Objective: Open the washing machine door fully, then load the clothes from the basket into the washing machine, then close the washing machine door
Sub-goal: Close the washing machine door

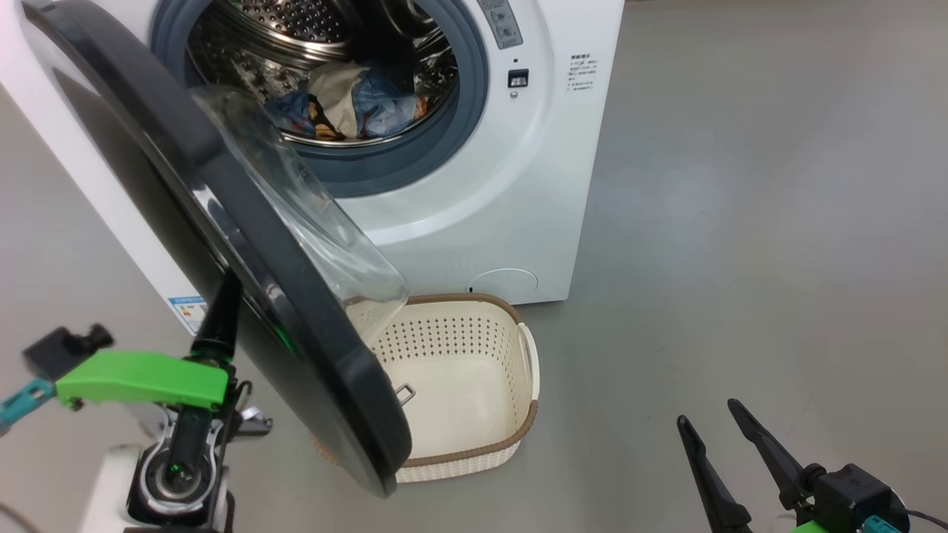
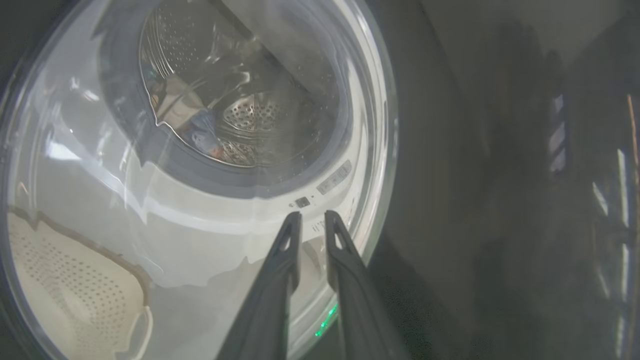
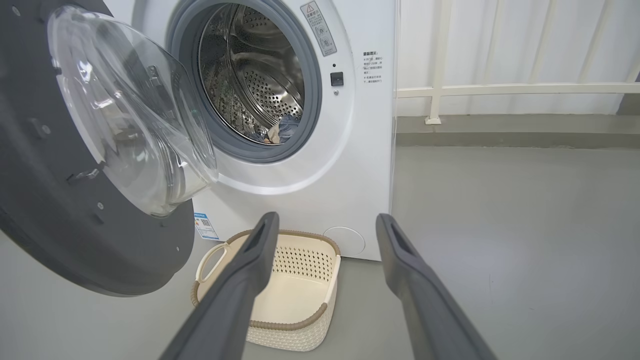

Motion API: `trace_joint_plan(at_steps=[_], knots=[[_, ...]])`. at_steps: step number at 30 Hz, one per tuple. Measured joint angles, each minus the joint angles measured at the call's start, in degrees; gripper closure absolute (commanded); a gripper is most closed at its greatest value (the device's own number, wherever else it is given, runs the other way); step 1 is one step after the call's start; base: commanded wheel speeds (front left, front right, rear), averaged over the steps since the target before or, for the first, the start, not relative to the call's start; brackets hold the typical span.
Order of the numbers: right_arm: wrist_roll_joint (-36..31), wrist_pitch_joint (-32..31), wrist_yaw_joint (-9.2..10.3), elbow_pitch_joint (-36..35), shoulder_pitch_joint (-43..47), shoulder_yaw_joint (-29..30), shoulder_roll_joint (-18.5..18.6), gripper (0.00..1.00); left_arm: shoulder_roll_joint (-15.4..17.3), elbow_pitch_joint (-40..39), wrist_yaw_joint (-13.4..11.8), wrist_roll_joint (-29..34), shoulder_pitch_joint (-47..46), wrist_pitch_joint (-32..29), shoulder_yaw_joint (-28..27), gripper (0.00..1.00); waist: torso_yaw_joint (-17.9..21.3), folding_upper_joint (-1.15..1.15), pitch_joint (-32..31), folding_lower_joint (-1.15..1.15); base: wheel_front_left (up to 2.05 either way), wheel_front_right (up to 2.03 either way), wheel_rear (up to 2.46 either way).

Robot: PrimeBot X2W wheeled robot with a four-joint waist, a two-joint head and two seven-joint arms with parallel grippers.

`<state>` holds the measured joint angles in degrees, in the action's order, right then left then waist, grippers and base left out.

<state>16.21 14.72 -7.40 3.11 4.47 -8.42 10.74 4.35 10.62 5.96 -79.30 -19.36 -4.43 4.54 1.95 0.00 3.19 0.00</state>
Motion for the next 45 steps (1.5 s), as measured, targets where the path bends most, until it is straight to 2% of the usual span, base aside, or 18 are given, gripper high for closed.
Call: trace_joint_plan(at_steps=[1, 5, 8, 12, 15, 22, 26, 33, 45], knots=[[0.0, 0.0, 0.00, 0.0, 0.2, 0.1, 0.0, 0.00, 0.6, 0.0, -0.4, 3.0, 0.1, 2.0, 0.4, 0.00, -0.1, 0.00, -0.1, 0.00, 0.00, 0.00, 0.00], [-0.2, 0.0, 0.00, 0.0, 0.4, 1.1, -0.1, 0.00, 3.7, -1.0, -4.5, 18.9, 2.6, 11.2, 3.7, 0.00, -0.3, 0.00, -0.3, 0.00, 0.00, 0.00, 0.00], [-0.5, 0.0, 0.00, -0.2, 0.4, 2.3, -0.1, 0.00, 5.0, -2.1, -9.5, 29.6, 6.0, 16.8, 5.9, 0.00, -0.4, 0.00, -0.5, 0.00, 0.00, 0.00, 0.00], [-1.4, 0.0, 0.00, -0.6, 0.5, 4.0, -0.1, 0.00, 4.0, -4.5, -14.0, 39.7, 10.6, 18.6, 8.4, 0.00, -0.6, 0.00, -0.8, 0.00, 0.00, 0.00, 0.00], [-2.0, 0.0, 0.00, -0.8, 0.5, 4.6, 0.0, 0.00, 2.8, -6.1, -15.4, 45.6, 14.0, 18.7, 9.4, 0.00, -0.8, 0.00, -0.9, 0.00, 0.00, 0.00, 0.00], [-3.2, 0.0, 0.00, -1.4, 0.5, 5.9, 0.0, 0.00, 0.1, -8.6, -15.7, 57.5, 22.4, 19.1, 7.8, 0.00, -0.6, 0.00, -1.4, 0.00, 0.00, 0.00, 0.00], [-3.8, 0.0, 0.00, -1.6, 0.5, 7.6, 0.0, 0.00, -0.9, -9.2, -15.0, 61.3, 26.2, 19.1, 6.7, 0.00, -0.5, 0.00, -1.4, 0.00, 0.00, 0.00, 0.00], [-5.7, 0.0, 0.00, -1.3, 0.5, 10.5, 0.0, 0.00, -1.4, -10.1, -14.2, 64.5, 28.9, 19.1, 4.0, 0.00, -0.5, 0.00, -1.5, 0.00, 0.00, 0.00, 0.00], [-6.6, 0.0, 0.00, 0.8, 0.5, 11.4, -0.2, 0.00, -1.5, -10.3, -14.3, 64.3, 30.0, 19.1, 3.1, 0.00, -1.2, 0.00, -2.5, 0.00, 0.00, 0.00, 0.00]])
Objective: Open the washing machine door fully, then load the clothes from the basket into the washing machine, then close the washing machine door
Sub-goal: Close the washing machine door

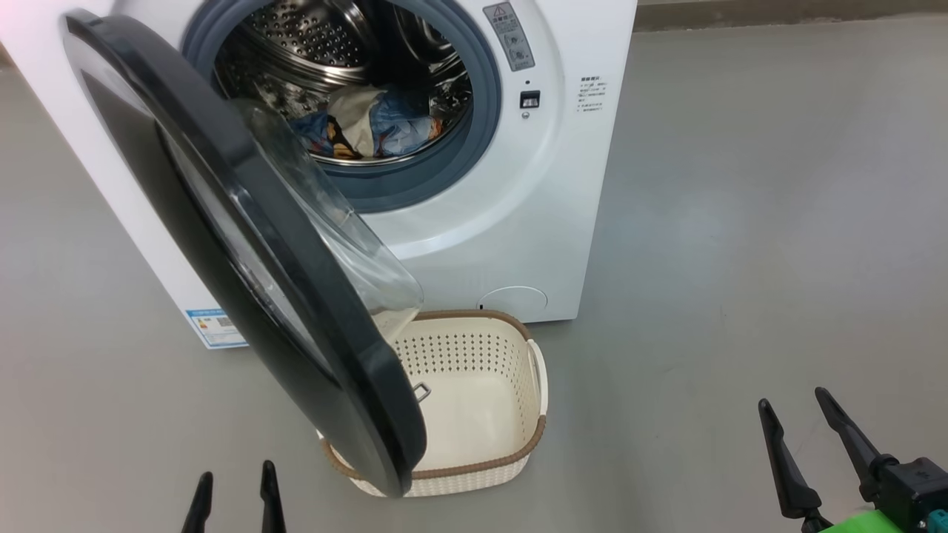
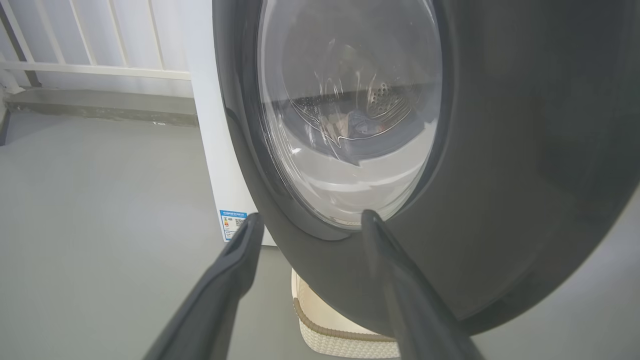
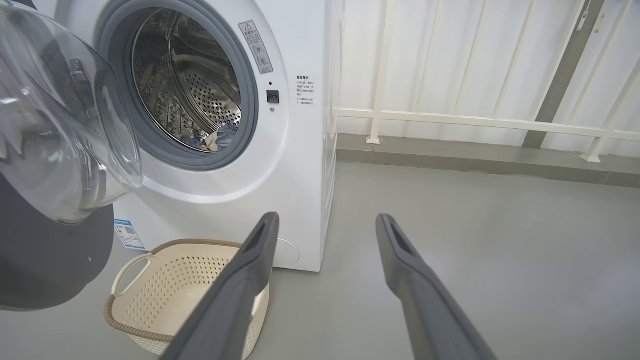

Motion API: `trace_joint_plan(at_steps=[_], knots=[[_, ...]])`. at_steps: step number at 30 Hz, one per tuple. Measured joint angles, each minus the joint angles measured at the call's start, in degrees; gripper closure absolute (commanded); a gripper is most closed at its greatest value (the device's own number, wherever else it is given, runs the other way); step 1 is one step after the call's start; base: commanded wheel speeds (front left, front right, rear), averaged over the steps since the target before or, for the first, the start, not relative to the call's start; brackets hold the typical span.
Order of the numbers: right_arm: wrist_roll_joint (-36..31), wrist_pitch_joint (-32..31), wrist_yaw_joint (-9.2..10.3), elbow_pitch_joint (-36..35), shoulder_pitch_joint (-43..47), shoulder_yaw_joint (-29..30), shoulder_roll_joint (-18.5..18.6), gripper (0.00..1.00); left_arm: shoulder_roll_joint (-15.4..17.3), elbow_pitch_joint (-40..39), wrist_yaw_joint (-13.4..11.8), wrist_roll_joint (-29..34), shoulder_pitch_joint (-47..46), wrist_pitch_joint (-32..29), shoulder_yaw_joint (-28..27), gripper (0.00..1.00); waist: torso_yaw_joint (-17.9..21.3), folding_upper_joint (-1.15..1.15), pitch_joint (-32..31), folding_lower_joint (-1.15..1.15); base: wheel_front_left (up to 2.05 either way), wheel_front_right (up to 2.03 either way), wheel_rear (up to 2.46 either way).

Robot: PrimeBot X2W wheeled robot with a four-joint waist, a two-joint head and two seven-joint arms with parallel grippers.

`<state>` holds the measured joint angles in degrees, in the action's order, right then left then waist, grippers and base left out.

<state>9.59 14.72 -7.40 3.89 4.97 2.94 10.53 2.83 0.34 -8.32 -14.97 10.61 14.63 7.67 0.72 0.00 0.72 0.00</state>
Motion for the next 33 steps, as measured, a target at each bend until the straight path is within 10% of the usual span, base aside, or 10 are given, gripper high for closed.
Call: trace_joint_plan(at_steps=[9, 10, 12, 13, 33], knots=[[0.0, 0.0, 0.00, 1.2, 0.0, -0.5, 0.0, 0.03, 0.0, 0.0, 0.0, -0.3, 0.1, 0.0, -0.6, 0.00, -0.1, 0.00, -0.2, 0.00, 0.00, 0.00, 0.00], [0.0, 0.0, 0.00, 1.2, -0.1, -0.6, 0.0, 0.15, 0.0, 0.0, 0.0, -0.3, 0.1, 0.0, -0.7, 0.00, -0.2, 0.00, -0.2, 0.00, 0.00, 0.00, 0.00], [0.0, 0.0, 0.00, 1.4, -0.1, -0.7, 0.0, 0.88, 0.0, 0.0, 0.0, -0.3, 0.1, 0.0, -0.7, 0.00, -0.3, 0.00, -0.2, 0.00, 0.00, 0.00, 0.00], [0.0, 0.0, 0.00, 1.3, -0.1, -0.8, 0.1, 1.00, 0.0, 0.0, 0.0, -0.3, 0.1, 0.0, -0.7, 0.00, -0.4, 0.00, -0.2, 0.00, 0.00, 0.00, 0.00], [4.4, 0.0, 0.00, -4.3, -5.5, -7.5, -0.6, 1.00, 0.0, 0.0, 0.0, -0.3, 0.1, 0.0, -0.6, 0.00, -2.5, 0.00, 0.0, 0.00, 0.00, 0.00, 0.00]])
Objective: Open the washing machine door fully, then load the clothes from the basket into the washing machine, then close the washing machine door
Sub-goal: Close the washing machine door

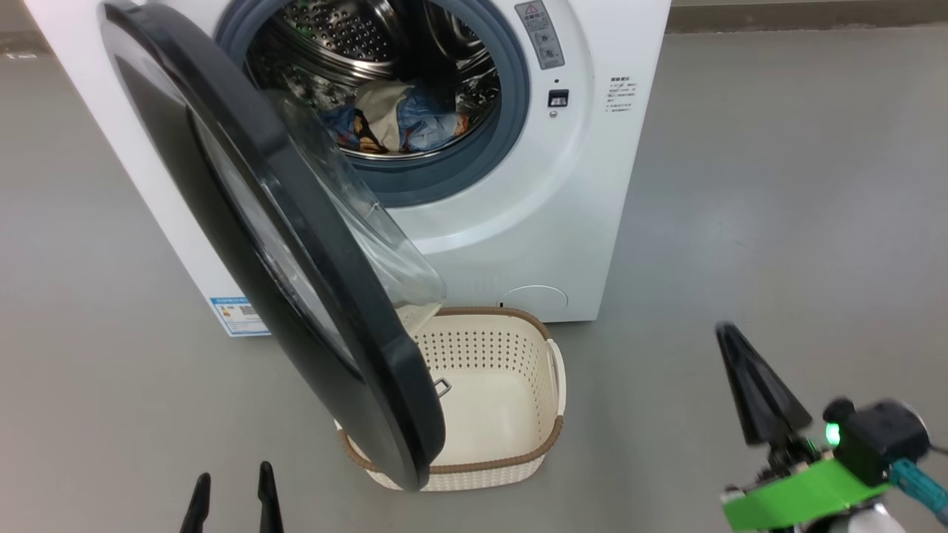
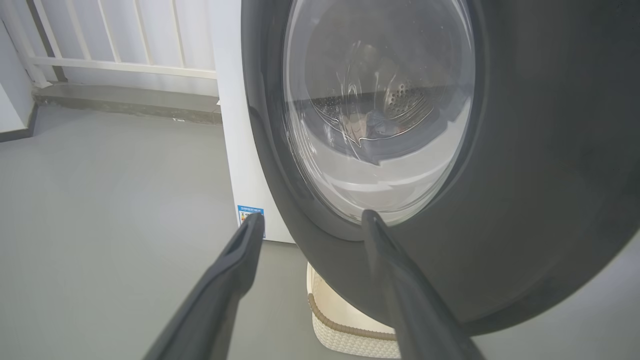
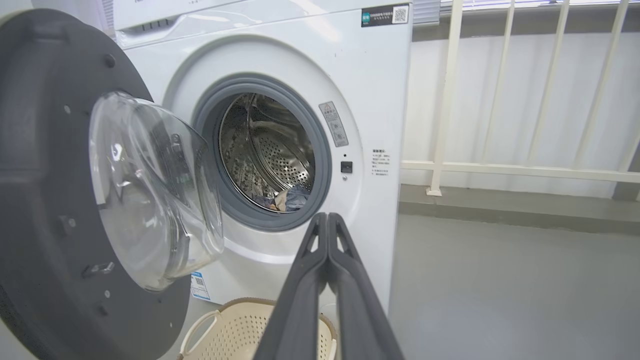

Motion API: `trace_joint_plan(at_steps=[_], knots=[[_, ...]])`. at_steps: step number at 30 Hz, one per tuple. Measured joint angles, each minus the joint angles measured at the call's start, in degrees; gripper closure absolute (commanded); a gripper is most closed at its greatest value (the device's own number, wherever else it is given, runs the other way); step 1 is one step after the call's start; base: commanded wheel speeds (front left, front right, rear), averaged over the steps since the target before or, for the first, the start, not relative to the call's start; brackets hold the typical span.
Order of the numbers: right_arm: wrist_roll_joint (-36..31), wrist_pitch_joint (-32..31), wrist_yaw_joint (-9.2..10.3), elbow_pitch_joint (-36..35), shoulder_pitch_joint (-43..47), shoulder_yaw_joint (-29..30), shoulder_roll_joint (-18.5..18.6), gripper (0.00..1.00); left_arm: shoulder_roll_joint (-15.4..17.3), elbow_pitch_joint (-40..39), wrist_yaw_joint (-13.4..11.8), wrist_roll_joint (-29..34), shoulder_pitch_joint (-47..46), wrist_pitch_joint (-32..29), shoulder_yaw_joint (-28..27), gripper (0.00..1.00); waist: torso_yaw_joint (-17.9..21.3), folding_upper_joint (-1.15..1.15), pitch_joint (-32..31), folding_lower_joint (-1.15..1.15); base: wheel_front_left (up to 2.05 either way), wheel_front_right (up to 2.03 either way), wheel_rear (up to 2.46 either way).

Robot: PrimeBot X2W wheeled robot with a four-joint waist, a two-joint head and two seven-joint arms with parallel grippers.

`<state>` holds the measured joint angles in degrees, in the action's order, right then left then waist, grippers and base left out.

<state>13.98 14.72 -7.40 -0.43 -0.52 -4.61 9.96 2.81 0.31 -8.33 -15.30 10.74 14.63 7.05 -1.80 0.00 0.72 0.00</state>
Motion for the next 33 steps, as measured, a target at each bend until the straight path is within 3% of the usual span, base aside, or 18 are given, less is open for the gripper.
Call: trace_joint_plan(at_steps=[11, 17, 24, 33], knots=[[2.9, 0.0, 0.00, -13.2, -13.8, -15.3, -0.8, 1.00, 0.0, 0.4, 0.0, -0.2, 0.0, 0.0, 1.1, 0.00, -2.1, 0.00, -0.5, 0.00, 0.00, 0.00, 0.00], [4.6, 0.0, 0.00, -17.0, -18.5, -25.4, -2.8, 1.00, 0.0, 1.0, 0.0, -0.3, 0.0, 0.0, 2.3, 0.00, -4.1, 0.00, -0.9, 0.00, 0.00, 0.00, 0.00], [8.0, 0.0, 0.00, -9.9, -16.4, -35.8, -3.7, 1.00, 0.0, 1.5, 0.0, -1.1, 0.0, 0.0, 3.7, 0.00, -6.8, 0.00, -1.1, 0.00, 0.00, 0.00, 0.00], [10.9, 0.0, 0.00, 1.9, -13.1, -38.9, -4.0, 1.00, 0.0, 1.5, -0.8, -1.2, -0.1, 0.0, 5.3, 0.00, -9.1, 0.00, 0.3, 0.00, 0.00, 0.00, 0.00]])
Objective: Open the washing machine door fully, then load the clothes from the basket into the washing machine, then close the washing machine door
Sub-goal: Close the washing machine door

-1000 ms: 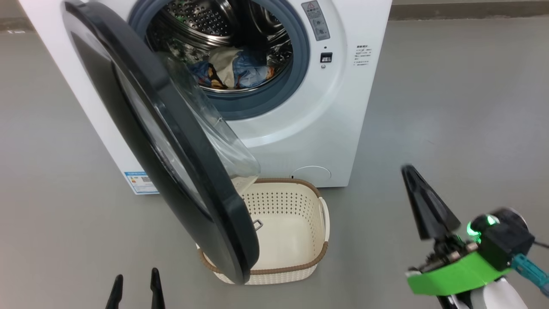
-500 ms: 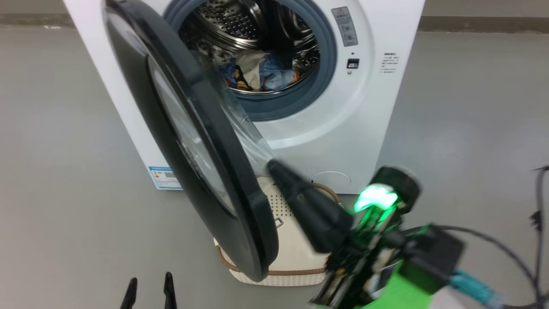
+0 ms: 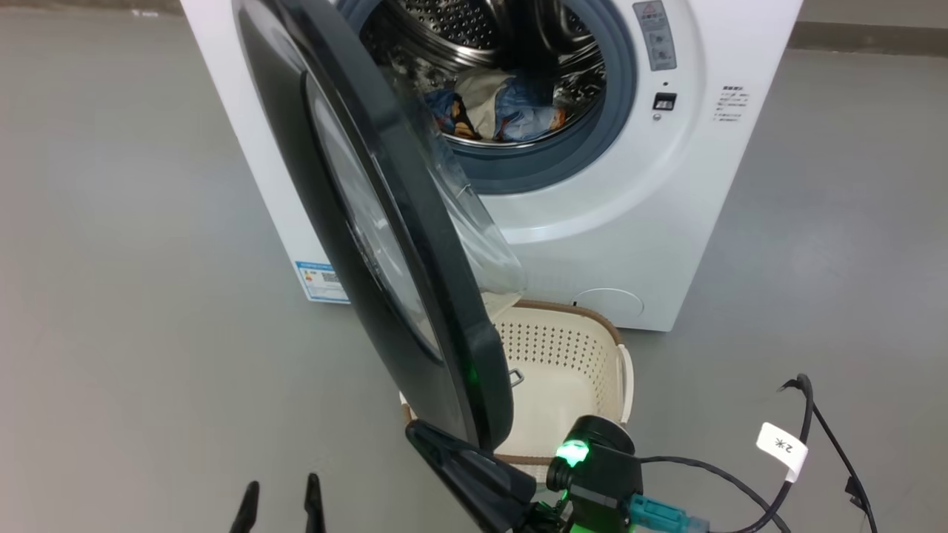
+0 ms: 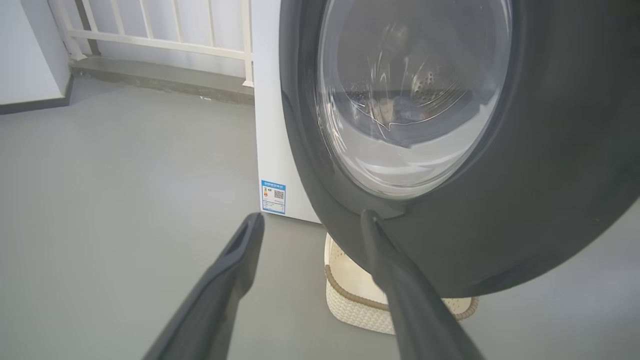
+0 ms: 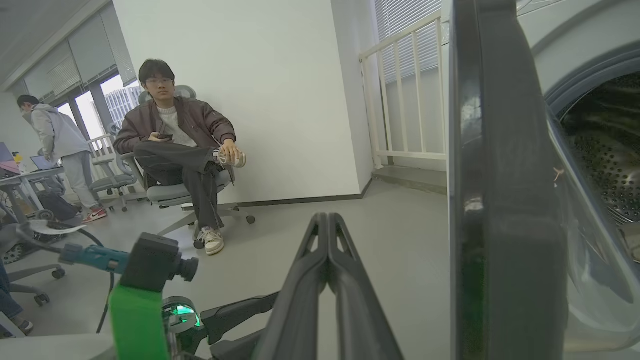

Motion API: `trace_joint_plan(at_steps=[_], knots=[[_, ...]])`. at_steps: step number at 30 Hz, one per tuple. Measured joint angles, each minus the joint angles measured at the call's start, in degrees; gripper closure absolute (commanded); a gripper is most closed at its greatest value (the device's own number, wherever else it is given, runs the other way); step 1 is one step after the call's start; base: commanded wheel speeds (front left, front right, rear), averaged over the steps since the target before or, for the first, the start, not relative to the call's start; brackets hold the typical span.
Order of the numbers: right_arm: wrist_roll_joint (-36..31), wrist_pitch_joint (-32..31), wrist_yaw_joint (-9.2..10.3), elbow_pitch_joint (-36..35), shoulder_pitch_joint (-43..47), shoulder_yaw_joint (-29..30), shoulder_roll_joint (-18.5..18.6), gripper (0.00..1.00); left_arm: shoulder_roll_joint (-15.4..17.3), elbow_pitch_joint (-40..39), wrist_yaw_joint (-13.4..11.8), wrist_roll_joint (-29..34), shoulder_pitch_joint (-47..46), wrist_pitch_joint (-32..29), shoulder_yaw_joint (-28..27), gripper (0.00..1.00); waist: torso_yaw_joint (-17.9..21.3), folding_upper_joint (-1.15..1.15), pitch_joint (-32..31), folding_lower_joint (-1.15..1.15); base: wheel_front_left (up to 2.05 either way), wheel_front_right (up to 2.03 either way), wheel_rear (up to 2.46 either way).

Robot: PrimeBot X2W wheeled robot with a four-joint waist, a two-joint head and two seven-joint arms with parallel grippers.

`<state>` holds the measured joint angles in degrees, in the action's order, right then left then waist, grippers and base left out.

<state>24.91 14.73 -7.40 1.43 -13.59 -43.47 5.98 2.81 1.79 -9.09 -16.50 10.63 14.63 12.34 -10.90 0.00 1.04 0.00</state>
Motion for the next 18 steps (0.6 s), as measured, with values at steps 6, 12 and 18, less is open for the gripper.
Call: trace_joint_plan(at_steps=[6, 12, 18], knots=[[0.1, 0.0, 0.00, 2.0, 0.0, 1.6, -0.1, 1.00, 0.0, 0.0, -0.8, -1.1, -0.1, 0.0, 1.7, 0.00, -1.6, 0.00, 1.2, 0.00, 0.00, 0.00, 0.00], [0.1, 0.0, 0.00, 2.3, 0.0, 4.1, 0.3, 1.00, 0.0, -0.1, -1.7, -1.6, -0.5, 0.0, 2.7, 0.00, -3.4, 0.00, 2.3, 0.00, 0.00, 0.00, 0.00], [0.2, 0.0, 0.00, 2.4, 0.7, 6.9, 1.0, 1.00, 0.0, -0.6, -1.9, -2.0, -0.7, 0.0, 3.6, 0.00, -4.8, 0.00, 4.0, 0.00, 0.00, 0.00, 0.00]])
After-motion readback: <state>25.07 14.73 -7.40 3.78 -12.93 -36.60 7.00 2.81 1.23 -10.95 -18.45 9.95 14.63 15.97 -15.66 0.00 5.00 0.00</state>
